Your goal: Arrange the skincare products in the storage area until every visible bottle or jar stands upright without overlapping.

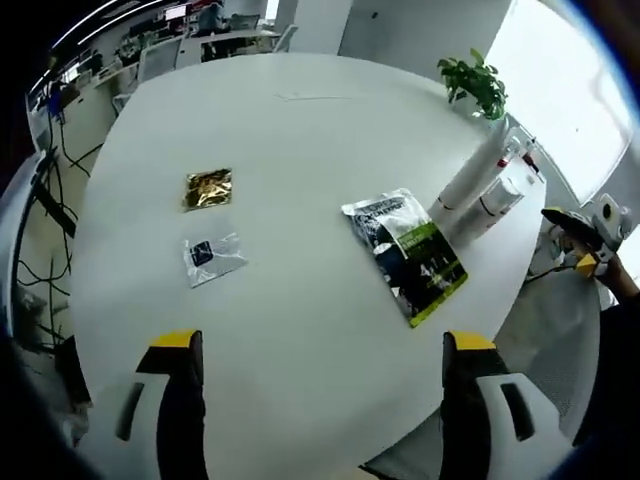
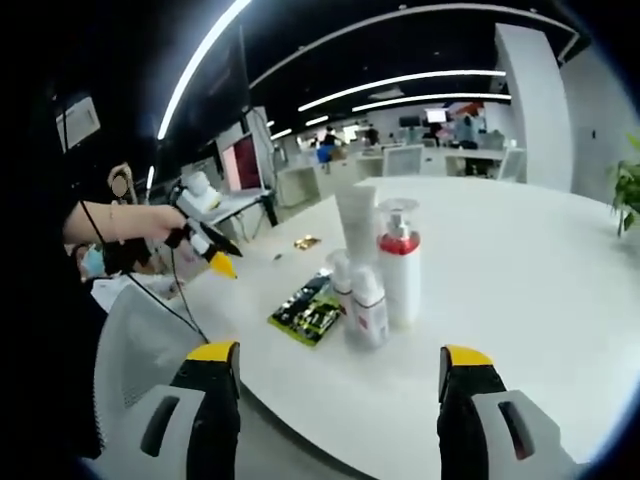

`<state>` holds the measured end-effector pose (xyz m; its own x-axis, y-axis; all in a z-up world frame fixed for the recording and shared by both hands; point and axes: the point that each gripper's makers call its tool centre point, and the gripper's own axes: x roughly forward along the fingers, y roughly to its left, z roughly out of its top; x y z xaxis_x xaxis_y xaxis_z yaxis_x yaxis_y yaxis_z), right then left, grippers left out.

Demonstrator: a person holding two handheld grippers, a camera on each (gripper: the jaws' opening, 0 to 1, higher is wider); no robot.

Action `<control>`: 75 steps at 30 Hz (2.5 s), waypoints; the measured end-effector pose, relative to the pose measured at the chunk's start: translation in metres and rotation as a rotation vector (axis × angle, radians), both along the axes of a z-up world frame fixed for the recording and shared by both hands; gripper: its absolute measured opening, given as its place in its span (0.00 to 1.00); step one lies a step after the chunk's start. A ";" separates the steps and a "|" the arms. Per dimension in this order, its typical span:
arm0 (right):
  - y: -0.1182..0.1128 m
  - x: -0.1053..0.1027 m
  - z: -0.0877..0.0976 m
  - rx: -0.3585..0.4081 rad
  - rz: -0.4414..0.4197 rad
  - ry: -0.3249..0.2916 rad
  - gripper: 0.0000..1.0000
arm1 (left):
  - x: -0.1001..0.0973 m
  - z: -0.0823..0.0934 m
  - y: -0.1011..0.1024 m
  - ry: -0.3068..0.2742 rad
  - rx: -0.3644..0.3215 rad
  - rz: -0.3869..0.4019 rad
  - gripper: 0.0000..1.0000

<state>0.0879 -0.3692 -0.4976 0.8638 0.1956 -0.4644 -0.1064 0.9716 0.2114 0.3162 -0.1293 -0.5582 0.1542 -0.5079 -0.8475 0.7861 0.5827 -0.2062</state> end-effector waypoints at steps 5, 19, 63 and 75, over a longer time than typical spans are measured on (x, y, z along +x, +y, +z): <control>-0.002 -0.001 -0.001 -0.002 -0.019 0.010 0.84 | 0.009 -0.005 -0.001 0.024 0.049 0.054 0.86; -0.009 -0.001 -0.005 0.005 -0.060 0.034 0.83 | 0.067 -0.026 -0.006 0.050 0.127 0.158 0.78; -0.016 -0.002 -0.013 0.013 -0.105 0.082 0.81 | 0.128 -0.059 -0.006 -0.030 0.249 0.339 0.52; -0.016 -0.002 -0.014 0.011 -0.104 0.084 0.81 | 0.131 -0.057 -0.010 -0.067 0.219 0.350 0.35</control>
